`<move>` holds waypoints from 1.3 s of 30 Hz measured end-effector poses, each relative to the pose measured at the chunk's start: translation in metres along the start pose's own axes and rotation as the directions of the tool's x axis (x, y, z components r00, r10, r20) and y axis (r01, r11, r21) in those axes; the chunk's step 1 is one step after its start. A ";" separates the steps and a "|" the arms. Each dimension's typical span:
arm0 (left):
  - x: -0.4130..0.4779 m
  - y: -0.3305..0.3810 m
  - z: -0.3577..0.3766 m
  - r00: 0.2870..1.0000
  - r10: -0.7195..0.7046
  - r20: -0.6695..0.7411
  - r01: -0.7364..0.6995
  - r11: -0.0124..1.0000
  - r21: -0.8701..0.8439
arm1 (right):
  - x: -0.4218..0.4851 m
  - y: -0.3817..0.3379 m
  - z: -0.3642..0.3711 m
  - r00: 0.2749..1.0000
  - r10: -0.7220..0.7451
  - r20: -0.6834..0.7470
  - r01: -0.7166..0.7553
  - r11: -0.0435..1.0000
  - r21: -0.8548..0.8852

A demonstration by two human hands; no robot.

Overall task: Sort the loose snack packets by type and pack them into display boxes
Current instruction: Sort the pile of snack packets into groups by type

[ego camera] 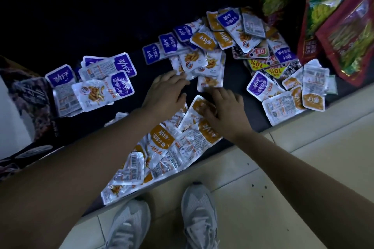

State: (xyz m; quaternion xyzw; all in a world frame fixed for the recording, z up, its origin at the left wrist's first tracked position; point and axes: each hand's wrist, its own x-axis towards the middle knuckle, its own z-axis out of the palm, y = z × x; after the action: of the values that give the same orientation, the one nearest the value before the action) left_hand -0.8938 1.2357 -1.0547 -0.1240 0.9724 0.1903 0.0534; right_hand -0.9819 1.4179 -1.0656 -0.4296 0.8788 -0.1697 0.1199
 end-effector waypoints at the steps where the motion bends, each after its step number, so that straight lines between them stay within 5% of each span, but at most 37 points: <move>1: -0.004 -0.002 -0.001 0.999 0.023 -0.050 -0.023 1.000 -0.005 | -0.005 -0.001 -0.001 0.999 -0.031 -0.016 0.031 0.999 0.004; 6: -0.012 -0.008 -0.004 0.976 0.056 -0.211 -0.058 0.998 -0.003 | 0.013 0.001 -0.018 0.974 -0.016 -0.226 0.047 0.990 0.132; 8: -0.011 -0.010 -0.004 0.971 0.001 -0.237 -0.006 1.000 -0.021 | 0.023 0.002 -0.014 0.991 0.011 -0.137 0.008 0.991 0.136; 11: -0.008 -0.010 -0.005 0.987 -0.026 -0.159 0.026 1.000 -0.006 | 0.017 0.001 0.000 0.999 -0.003 0.052 -0.004 0.991 0.131; 16: 0.004 -0.017 -0.010 0.979 -0.206 0.004 0.205 0.978 0.022 | -0.002 0.011 -0.011 0.998 -0.029 -0.048 0.038 0.978 0.203; 23: -0.004 -0.009 -0.004 0.967 -0.170 -0.188 0.182 0.982 0.050 | 0.015 0.016 -0.008 0.993 0.111 -0.047 -0.101 0.978 0.181; 28: 0.001 -0.010 -0.003 0.950 -0.250 -0.189 0.232 0.966 -0.113 | 0.032 0.006 -0.013 0.932 0.356 -0.075 -0.283 0.840 0.462; 31: 0.008 -0.006 -0.004 0.935 -0.340 -0.104 0.279 0.883 -0.378 | 0.042 0.002 -0.010 0.895 0.445 -0.037 -0.383 0.808 0.448; 35: 0.022 0.002 -0.011 0.772 -0.633 0.066 0.460 0.484 -0.745 | 0.048 0.002 -0.010 0.834 0.552 -0.013 -0.436 0.672 0.599; 39: 0.032 0.004 -0.013 0.744 -0.660 0.109 0.524 0.474 -0.707 | 0.043 0.003 -0.016 0.803 0.591 0.079 -0.441 0.499 0.746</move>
State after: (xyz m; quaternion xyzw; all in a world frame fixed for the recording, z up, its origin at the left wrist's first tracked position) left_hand -0.9262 1.2273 -1.0458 -0.4802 0.7201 0.5003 -0.0223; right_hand -1.0155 1.3884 -1.0553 -0.0427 0.8283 -0.5026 0.2441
